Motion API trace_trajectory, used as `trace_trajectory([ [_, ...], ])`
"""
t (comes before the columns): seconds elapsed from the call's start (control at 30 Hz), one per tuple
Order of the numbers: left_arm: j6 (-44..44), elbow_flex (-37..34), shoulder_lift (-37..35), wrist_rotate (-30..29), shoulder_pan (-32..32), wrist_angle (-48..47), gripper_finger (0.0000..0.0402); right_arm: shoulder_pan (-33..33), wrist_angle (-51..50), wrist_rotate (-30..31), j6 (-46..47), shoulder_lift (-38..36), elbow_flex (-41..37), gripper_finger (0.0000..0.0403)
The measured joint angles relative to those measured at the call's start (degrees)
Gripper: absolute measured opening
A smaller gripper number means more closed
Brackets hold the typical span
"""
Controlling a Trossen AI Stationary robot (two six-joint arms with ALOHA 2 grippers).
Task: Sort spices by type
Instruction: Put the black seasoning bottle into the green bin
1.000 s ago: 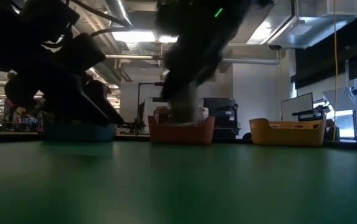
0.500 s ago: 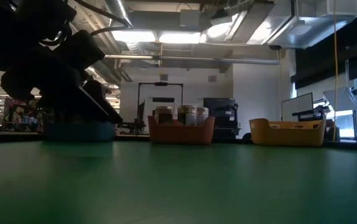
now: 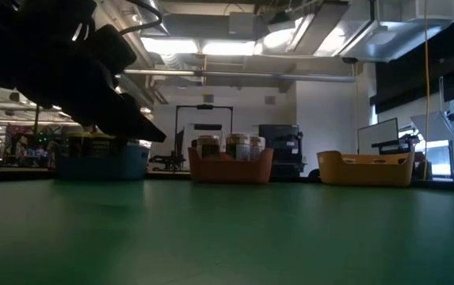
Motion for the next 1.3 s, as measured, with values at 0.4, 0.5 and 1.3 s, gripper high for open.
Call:
trace_trajectory([
  [0.4, -0.1, 0.0, 0.0, 0.0, 0.0, 0.4, 0.0324, 1.7, -7.2, -8.4, 4.6, 9.0, 0.0, 0.0183],
  [0.5, -0.1, 0.0, 0.0, 0.0, 0.0, 0.4, 0.0324, 1.7, -9.7, -9.3, 7.4, 10.3, 0.0, 0.0192],
  [1.3, -1.6, 0.0, 0.0, 0.0, 0.0, 0.4, 0.0324, 1.9, -18.7, -16.6, 10.4, 12.0, 8.9, 0.0359],
])
